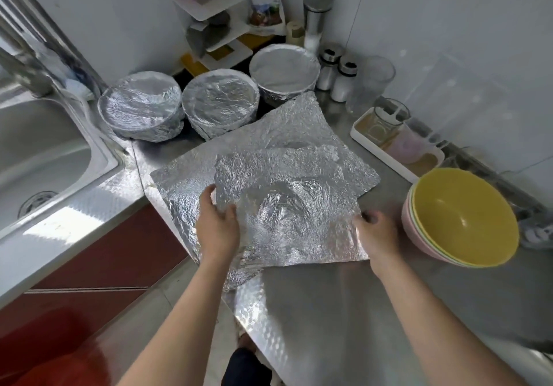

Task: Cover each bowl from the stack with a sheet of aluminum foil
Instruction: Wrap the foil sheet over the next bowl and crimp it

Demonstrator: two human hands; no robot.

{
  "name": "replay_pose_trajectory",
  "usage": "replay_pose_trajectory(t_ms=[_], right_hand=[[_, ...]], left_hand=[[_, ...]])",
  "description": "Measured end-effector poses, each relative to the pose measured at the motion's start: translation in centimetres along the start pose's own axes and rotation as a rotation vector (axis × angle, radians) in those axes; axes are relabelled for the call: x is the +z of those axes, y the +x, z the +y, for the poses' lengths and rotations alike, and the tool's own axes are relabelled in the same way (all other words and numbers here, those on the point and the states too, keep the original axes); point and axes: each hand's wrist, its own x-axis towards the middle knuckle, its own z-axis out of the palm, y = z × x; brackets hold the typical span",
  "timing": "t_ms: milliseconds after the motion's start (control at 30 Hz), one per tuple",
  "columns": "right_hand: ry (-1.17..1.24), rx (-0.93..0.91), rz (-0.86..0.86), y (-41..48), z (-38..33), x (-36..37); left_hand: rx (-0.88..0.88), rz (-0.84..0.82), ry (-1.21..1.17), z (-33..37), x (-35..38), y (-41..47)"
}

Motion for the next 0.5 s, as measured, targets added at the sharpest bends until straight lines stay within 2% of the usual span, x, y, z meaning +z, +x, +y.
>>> replay_pose_trajectory(t_ms=[100,233,333,433,500], right_hand=[[0.015,0.032,-0.108,0.3,0.1,-0.2],[-0.019,-0.030,-0.095,-0.6,-0.7,-0.1],[-0.273,-0.263,-0.026,-1.8,-2.1,-0.5],[-0.505,-0.697,0.201,-3.3,-3.3,-2.0],[-0.556,-0.856,0.369,-4.0,-3.8,-3.5]], left_hand=[[0.121,0.006,-0.034,0.0,-0.1,-0.3],[0.084,0.073,-0.077,-0.4,-0.6,0.4],[0.000,0.100,-0.018,-0.5,-0.7,1.0],[-0.022,0.122,0.109,-0.6,-0.8,1.6],[0.072,0.162,0.286,-0.6,-0.2,1.2]])
